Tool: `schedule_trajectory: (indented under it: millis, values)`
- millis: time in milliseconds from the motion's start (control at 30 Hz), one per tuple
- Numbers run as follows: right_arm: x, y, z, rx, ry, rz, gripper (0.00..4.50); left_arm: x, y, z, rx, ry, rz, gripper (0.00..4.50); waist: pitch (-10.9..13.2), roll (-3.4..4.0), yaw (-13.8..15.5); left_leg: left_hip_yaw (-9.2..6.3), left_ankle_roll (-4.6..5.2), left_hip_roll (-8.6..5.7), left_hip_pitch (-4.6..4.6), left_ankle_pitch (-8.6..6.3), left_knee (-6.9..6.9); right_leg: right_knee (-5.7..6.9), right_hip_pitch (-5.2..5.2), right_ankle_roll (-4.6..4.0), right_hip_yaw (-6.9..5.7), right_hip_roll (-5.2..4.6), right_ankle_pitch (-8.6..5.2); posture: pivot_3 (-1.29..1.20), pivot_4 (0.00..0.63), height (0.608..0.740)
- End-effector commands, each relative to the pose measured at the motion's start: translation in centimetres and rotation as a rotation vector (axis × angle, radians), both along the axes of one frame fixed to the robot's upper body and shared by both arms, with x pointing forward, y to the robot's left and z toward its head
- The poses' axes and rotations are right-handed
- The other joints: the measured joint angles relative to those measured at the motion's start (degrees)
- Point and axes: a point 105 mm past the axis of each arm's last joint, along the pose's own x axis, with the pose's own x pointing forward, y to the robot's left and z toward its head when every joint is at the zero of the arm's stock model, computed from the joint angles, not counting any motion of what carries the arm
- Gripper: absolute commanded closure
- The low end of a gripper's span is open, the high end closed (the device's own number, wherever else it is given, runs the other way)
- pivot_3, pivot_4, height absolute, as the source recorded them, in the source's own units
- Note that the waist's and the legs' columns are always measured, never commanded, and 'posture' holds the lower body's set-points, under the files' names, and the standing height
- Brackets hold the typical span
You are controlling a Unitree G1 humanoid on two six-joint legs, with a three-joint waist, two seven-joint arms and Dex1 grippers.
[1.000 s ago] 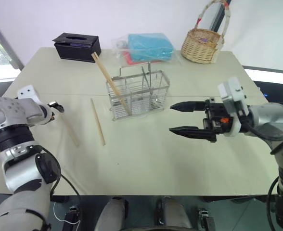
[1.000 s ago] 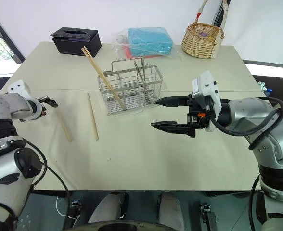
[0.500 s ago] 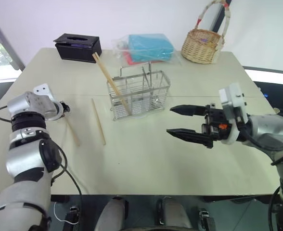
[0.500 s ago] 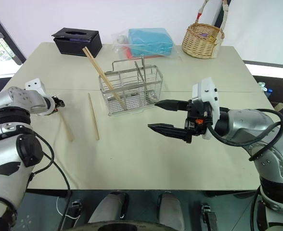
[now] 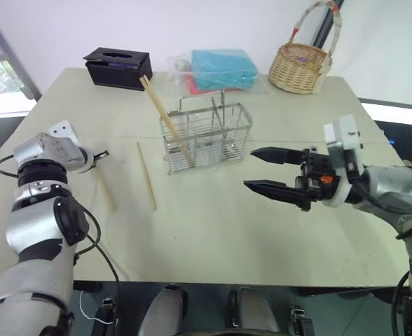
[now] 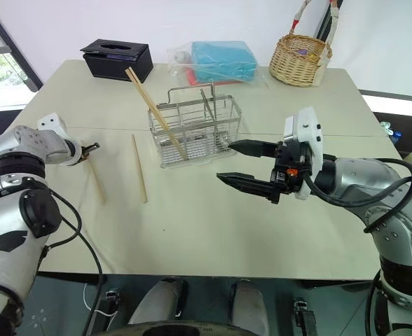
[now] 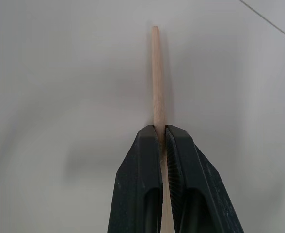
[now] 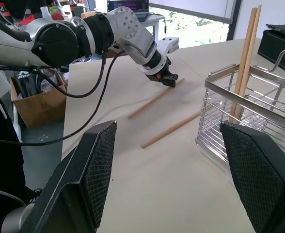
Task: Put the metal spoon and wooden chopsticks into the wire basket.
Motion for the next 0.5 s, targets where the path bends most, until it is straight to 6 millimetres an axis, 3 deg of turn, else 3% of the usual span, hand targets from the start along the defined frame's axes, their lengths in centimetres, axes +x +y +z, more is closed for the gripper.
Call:
schedule_trajectory:
  millis: [33,267,367,433,500]
  values:
    - [0.1,-0.5,1.2,-0.002,-0.047,-0.014,0.98,0.9,1.9,5.2,0.044,-0.229,0.024,4.40,0.04,-0.06,0.00,0.00,0.00,0.00,-0.01,0.00,0.00,0.00,-0.01,0.00,0.00,0.00,0.00,0.00,0.150,0.661]
    - [0.3,-0.8,1.6,0.001,-0.042,-0.032,0.98,0.0,2.9,15.7,0.159,-0.731,-0.008,4.40,0.05,-0.08,0.03,0.05,-0.02,0.02,-0.07,-0.01,-0.04,-0.06,-0.07,-0.01,0.02,-0.11,0.01,0.00,0.150,0.661]
    - [0.5,-0.9,1.8,0.013,-0.037,-0.046,0.98,-2.4,0.5,24.3,0.126,-1.129,-0.094,4.40,0.07,-0.12,0.18,0.04,-0.01,0.01,-0.08,-0.01,0.00,-0.08,-0.05,-0.01,0.01,-0.15,0.01,0.00,0.150,0.661]
    - [0.5,-0.8,1.9,0.017,-0.036,-0.048,0.98,-3.9,-1.8,28.1,0.036,-1.297,-0.178,4.40,0.08,-0.21,0.36,0.00,-0.02,0.02,-0.11,-0.01,0.04,-0.10,-0.01,-0.02,-0.05,-0.17,0.01,0.00,0.150,0.661]
    - [0.5,-0.7,1.9,0.023,-0.035,-0.049,0.98,-4.5,-4.5,30.3,-0.088,-1.385,-0.269,4.40,0.07,-0.23,0.41,-0.05,-0.01,0.00,-0.12,-0.01,0.07,-0.16,0.08,-0.01,-0.13,-0.18,0.01,0.00,0.150,0.661]
